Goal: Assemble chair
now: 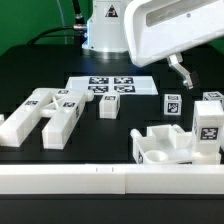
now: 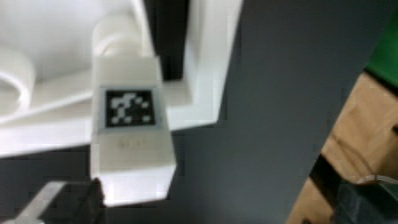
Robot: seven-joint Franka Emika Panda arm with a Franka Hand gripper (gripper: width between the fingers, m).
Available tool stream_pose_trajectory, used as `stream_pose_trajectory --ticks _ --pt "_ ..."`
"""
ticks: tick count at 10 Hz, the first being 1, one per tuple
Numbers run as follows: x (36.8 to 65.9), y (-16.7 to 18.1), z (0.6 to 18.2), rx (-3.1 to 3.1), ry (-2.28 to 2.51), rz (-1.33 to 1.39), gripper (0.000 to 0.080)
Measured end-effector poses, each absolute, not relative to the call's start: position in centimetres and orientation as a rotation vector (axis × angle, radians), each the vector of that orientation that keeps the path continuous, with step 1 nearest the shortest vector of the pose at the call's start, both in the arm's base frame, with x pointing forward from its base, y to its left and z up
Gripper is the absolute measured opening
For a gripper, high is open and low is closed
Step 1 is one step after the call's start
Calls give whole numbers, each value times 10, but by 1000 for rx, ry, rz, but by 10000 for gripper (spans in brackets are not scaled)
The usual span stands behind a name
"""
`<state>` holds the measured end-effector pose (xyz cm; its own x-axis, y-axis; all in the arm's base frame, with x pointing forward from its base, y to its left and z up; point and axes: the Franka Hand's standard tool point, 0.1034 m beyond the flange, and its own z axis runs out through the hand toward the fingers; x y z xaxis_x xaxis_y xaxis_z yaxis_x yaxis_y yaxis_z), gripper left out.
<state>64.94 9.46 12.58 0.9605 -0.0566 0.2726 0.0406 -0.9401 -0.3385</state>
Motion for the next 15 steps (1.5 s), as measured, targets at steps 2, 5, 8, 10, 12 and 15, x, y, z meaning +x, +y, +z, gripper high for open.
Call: stream_pose_trajectory --ticks 2,5,8,10,12,15 --pt "635 88 128 -2765 44 -60 649" --pt "634 87 129 -2736 9 95 649" --pt "628 74 127 -2795 -9 134 649" --pt "626 74 126 -2898 -53 145 649" --pt "624 74 125 -2893 -99 145 649" --pt "623 75 124 -2892 -102 146 649"
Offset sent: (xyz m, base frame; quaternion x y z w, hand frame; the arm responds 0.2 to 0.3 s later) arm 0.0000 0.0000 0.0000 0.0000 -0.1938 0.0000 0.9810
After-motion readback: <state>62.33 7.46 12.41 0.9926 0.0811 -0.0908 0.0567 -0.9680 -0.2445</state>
